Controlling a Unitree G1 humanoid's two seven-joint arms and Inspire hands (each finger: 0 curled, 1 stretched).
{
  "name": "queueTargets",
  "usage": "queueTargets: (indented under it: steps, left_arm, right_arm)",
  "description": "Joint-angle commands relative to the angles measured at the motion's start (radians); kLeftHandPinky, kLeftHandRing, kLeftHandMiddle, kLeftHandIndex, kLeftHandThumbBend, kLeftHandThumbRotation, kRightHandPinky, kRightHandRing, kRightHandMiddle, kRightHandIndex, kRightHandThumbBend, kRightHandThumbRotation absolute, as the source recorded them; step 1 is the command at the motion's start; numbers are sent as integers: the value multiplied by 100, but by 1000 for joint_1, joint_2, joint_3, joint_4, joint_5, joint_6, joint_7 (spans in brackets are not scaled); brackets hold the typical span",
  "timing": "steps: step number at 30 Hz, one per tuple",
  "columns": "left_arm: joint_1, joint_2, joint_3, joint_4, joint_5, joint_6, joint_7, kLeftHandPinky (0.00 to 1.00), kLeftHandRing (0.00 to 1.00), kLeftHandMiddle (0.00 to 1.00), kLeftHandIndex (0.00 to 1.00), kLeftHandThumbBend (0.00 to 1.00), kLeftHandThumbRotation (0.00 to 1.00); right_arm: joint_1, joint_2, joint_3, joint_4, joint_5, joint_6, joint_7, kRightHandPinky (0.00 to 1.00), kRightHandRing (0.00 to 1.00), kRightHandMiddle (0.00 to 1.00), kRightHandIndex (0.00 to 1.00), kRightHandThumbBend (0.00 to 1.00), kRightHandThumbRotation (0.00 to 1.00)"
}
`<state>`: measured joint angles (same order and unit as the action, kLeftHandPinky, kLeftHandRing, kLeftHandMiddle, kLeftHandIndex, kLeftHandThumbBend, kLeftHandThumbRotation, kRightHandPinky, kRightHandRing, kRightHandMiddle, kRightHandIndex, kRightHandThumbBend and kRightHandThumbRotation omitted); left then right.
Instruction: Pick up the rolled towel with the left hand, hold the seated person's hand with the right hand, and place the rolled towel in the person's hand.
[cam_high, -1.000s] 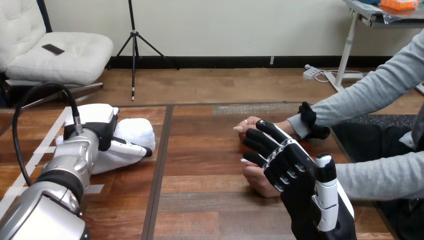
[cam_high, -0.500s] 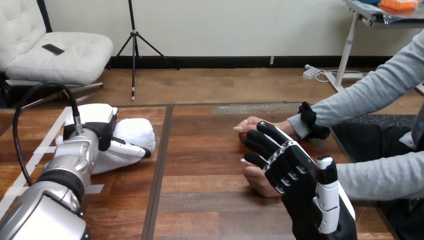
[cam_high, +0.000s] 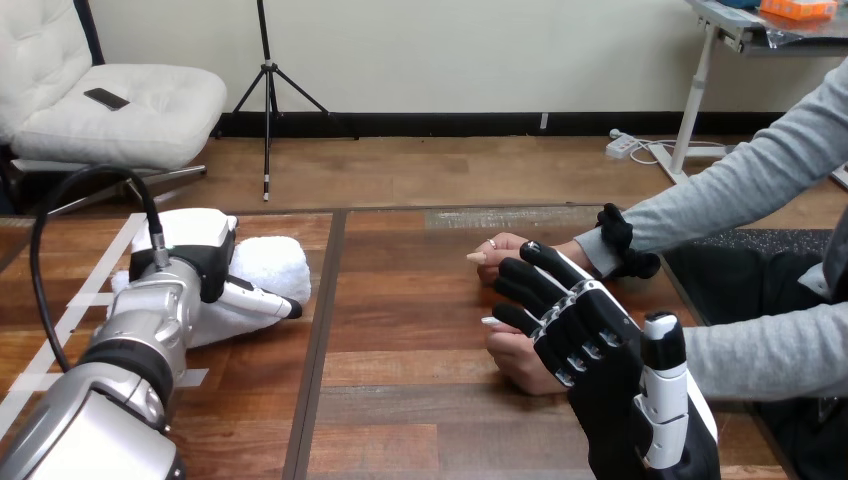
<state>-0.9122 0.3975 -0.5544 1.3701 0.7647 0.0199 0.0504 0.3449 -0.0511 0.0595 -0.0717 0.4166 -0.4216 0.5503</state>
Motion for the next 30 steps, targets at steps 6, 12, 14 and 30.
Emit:
queueTargets:
  steps: [6,12,14,30]
  left_arm:
    - [-88,-14,0,-3,-2,5,-24,100,100,100,100,100,70]
    - [-87,-17,-1,-2,-4,8,-44,100,100,100,100,100,71]
    - [-87,-18,-1,-2,-4,10,-51,100,100,100,100,100,71]
    - [-72,-29,2,-3,-11,10,-65,100,100,100,100,100,73]
  right_arm:
    - [-29,-1,-7,-60,12,-13,2,87,88,86,86,68,100]
    - [-27,-1,-5,-64,16,-16,6,87,88,85,85,68,100]
    - [-26,-1,-5,-66,16,-18,7,87,88,85,85,68,100]
    - [-17,-3,-1,-79,26,-16,9,86,87,85,84,70,100]
